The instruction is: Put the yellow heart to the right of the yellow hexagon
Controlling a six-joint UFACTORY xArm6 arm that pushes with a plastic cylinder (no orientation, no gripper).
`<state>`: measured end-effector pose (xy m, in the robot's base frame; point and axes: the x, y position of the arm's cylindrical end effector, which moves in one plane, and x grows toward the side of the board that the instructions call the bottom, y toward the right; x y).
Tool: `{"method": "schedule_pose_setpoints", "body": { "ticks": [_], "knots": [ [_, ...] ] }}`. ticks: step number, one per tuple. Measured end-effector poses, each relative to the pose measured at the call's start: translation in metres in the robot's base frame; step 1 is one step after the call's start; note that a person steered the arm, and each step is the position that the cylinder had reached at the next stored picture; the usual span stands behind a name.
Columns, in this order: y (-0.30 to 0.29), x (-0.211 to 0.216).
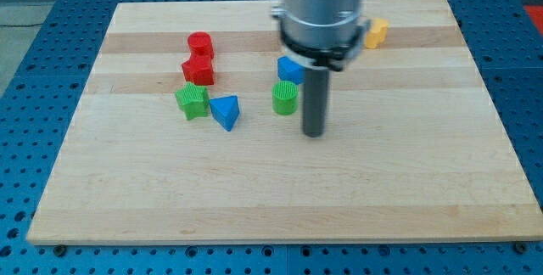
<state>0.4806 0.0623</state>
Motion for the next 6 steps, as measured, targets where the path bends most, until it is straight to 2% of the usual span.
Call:
{"method": "schedule_pose_setpoints", "body": {
  "ticks": [1, 4, 5, 6],
  "knots": [
    [0.066, -0.029],
    [0.128, -0.233],
    [0.106, -0.245],
    [0.102, -0.225]
  ]
}}
